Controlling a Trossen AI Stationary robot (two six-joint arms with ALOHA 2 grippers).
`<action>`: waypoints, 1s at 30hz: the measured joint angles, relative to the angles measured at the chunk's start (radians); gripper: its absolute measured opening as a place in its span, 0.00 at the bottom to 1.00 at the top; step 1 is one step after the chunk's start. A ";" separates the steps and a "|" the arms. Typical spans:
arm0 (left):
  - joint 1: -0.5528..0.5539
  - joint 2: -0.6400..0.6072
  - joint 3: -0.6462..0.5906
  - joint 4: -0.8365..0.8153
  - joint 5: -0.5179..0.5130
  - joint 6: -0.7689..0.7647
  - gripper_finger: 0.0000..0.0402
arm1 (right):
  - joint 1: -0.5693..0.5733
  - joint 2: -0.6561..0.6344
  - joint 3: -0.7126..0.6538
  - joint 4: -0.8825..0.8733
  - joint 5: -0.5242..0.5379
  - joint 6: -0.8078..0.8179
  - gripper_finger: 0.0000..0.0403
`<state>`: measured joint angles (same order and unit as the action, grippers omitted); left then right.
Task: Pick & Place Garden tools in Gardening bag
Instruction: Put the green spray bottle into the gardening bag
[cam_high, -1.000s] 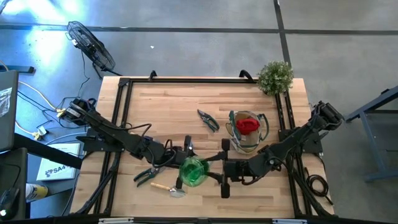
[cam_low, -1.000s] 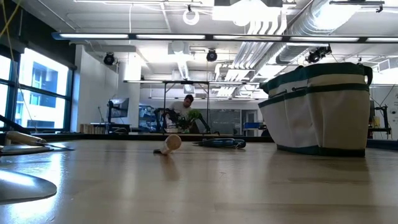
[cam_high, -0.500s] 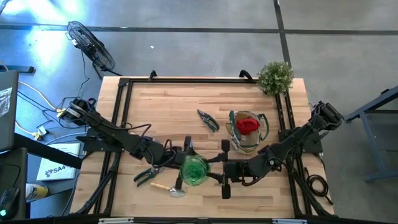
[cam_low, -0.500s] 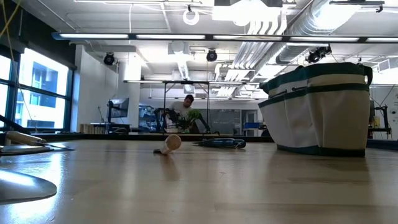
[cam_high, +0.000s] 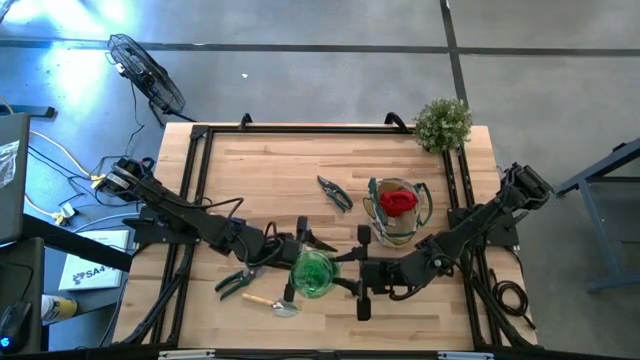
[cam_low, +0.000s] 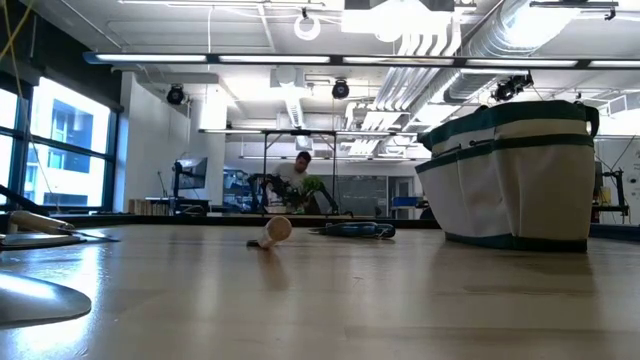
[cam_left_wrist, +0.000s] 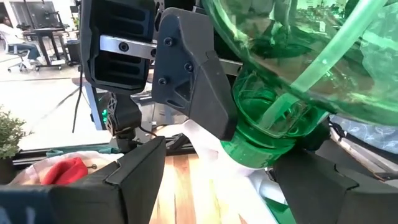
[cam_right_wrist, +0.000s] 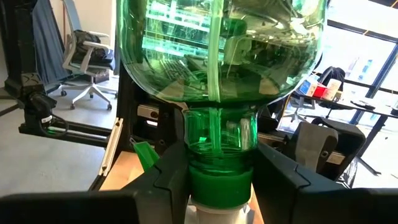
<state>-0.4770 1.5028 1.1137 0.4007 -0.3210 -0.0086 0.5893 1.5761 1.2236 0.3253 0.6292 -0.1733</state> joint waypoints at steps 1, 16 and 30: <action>0.000 0.000 0.000 0.000 0.006 -0.008 0.70 | 0.005 0.000 0.000 0.000 0.015 -0.004 0.31; -0.001 -0.031 0.003 -0.084 0.016 -0.030 0.70 | 0.151 -0.011 -0.001 -0.009 0.386 -0.156 0.31; -0.002 -0.041 -0.001 -0.268 0.040 -0.113 0.70 | 0.341 -0.043 0.000 0.052 0.945 -0.061 0.31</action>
<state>-0.4787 1.4616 1.1126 0.1323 -0.2813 -0.1219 0.9298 1.5328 1.2240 0.3770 1.5742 -0.2343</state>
